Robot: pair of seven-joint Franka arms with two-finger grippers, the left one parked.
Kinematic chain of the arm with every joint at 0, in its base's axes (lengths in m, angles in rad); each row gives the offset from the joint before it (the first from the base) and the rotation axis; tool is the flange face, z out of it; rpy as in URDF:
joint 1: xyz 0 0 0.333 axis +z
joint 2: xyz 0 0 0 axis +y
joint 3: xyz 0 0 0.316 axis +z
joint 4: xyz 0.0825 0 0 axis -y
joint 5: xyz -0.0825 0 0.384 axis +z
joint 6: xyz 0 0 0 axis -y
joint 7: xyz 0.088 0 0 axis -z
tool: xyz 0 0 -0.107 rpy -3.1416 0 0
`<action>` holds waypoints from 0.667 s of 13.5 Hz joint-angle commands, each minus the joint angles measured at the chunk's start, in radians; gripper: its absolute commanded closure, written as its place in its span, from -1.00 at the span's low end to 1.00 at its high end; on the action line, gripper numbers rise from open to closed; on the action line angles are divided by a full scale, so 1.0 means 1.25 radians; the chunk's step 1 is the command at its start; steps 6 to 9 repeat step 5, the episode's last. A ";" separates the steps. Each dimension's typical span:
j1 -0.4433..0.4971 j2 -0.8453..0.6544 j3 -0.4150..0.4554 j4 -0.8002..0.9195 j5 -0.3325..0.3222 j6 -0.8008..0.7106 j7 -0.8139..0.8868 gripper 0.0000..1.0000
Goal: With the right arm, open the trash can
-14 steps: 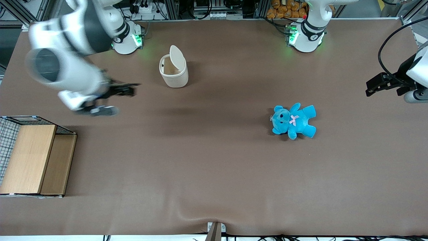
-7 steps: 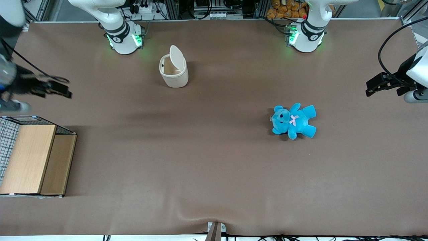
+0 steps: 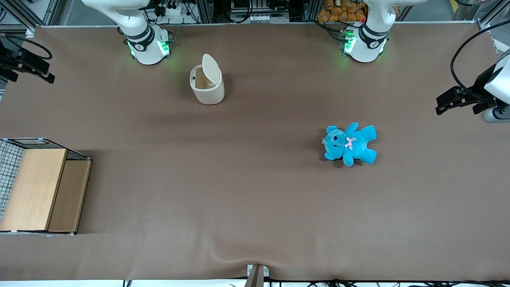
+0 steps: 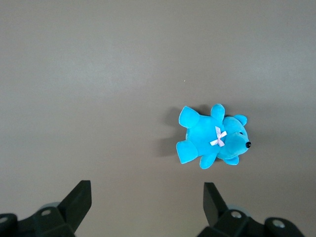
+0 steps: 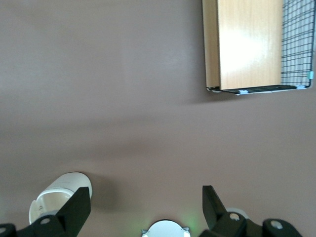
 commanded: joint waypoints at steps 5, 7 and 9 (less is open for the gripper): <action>-0.015 0.014 0.011 0.024 -0.022 -0.016 0.006 -1.00; -0.015 0.014 0.011 0.024 -0.022 -0.016 0.006 -1.00; -0.015 0.014 0.011 0.024 -0.022 -0.016 0.006 -1.00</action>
